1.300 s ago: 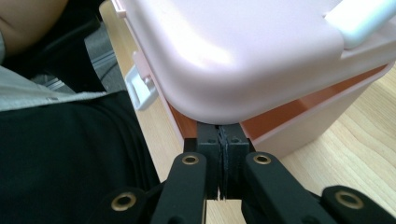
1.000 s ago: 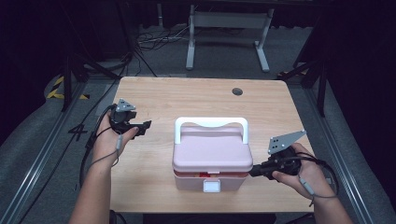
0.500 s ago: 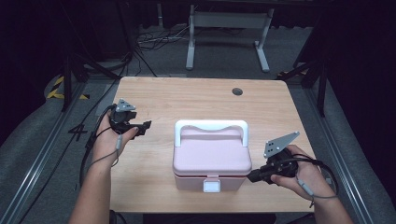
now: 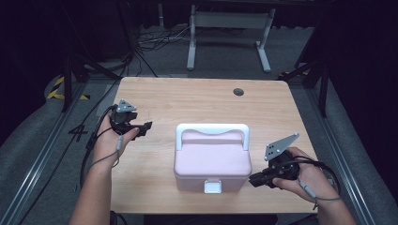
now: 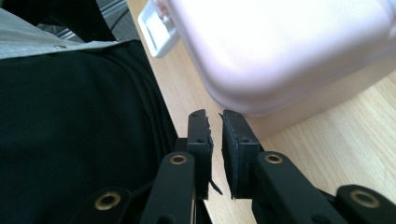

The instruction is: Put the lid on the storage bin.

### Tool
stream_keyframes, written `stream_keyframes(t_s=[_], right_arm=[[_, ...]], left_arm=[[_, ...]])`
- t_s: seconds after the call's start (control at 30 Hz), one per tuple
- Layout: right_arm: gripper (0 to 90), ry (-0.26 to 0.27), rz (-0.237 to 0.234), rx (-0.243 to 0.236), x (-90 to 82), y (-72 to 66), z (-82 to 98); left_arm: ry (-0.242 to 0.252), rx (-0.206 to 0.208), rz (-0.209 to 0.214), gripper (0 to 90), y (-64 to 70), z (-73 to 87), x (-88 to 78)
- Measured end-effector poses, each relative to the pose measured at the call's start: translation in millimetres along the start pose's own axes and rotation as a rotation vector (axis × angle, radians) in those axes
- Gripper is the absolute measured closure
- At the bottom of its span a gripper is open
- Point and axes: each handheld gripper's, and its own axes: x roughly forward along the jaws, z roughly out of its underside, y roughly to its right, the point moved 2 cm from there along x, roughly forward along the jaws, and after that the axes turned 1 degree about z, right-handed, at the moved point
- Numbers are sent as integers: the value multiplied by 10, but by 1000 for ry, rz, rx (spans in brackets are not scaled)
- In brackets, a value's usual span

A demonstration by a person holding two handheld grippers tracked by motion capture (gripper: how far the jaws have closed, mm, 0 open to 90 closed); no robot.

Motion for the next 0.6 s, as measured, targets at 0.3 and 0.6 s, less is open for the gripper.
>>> stream_keyframes(t_s=[0.3,0.6], right_arm=[[803,20,0,-9,-45,-31,-8],[634,184,-17,4,-218,7,-61]], left_arm=[[2,-5,0,318,1,-1,-5],[25,3,15,319,35,31,-53]])
